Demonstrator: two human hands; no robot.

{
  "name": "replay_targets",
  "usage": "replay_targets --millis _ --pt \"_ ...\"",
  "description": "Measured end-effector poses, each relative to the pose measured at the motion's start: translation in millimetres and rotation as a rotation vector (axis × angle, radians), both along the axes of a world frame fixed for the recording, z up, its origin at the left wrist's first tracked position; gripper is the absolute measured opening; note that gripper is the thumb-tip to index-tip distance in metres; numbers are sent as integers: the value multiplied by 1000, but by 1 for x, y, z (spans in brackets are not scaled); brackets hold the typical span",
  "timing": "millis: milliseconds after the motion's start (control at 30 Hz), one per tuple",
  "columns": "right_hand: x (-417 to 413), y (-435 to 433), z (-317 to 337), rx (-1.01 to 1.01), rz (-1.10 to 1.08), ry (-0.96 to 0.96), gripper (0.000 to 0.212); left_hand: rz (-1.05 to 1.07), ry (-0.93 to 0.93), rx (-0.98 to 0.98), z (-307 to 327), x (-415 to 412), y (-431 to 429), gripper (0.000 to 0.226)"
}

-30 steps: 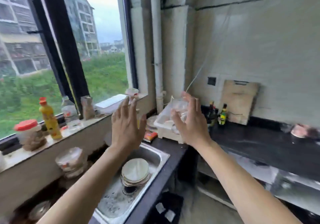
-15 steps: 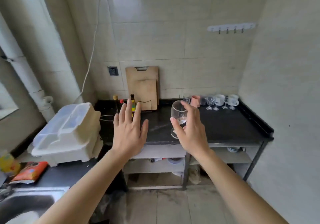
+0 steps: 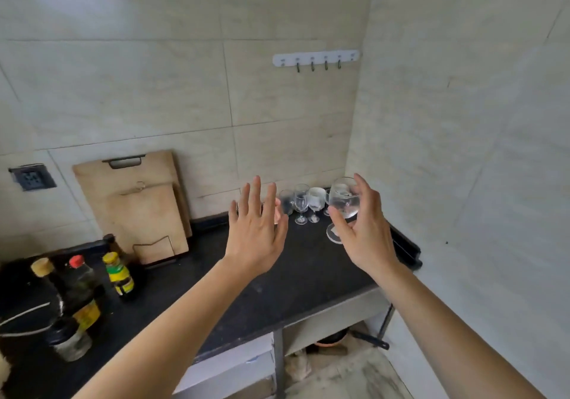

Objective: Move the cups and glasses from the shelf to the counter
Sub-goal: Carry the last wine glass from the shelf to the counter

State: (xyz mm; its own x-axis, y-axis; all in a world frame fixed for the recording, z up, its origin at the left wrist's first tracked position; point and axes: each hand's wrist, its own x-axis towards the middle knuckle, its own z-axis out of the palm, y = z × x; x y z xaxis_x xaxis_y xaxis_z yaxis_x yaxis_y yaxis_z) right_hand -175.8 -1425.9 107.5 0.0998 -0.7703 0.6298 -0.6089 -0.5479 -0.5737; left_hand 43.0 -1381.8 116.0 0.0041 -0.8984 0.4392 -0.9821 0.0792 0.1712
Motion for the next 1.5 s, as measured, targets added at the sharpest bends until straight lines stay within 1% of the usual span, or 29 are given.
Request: replay_targets --millis 133,300,433,567,733,833,933,1033,1100,1233,1300,1500 --pt "-18 -68 -17 33 -58 -13 73 -39 -32 64 -22 -11 -73 70" --pt "-28 -171 -53 94 -56 -27 78 -14 -99 162 -69 -16 -167 65" --pt "-28 -263 -74 198 10 -5 83 85 -147 266 -93 -11 -253 62" --pt "-17 -346 -85 280 90 28 84 188 -153 351 -109 2 -323 65" --pt "13 -416 -104 341 173 32 75 270 -102 389 -143 14 -363 66" --pt "34 -440 -128 381 184 -11 67 292 -90 473 -176 25 -372 69" --pt "55 -454 -161 403 180 -1 62 305 -86 609 -221 39 -376 68" --pt "72 -458 -196 471 178 -9 64 299 -58 737 -267 50 -377 67" --pt "80 -451 -214 527 174 -17 65 288 -42 789 -289 54 -373 67" --pt "104 -440 -266 669 125 44 67 290 -5 920 -342 73 -368 68" --pt "117 -438 -286 722 108 61 66 279 -8 968 -359 82 -366 71" --pt "153 -443 -312 741 99 79 69 236 -95 1037 -380 89 -362 78"
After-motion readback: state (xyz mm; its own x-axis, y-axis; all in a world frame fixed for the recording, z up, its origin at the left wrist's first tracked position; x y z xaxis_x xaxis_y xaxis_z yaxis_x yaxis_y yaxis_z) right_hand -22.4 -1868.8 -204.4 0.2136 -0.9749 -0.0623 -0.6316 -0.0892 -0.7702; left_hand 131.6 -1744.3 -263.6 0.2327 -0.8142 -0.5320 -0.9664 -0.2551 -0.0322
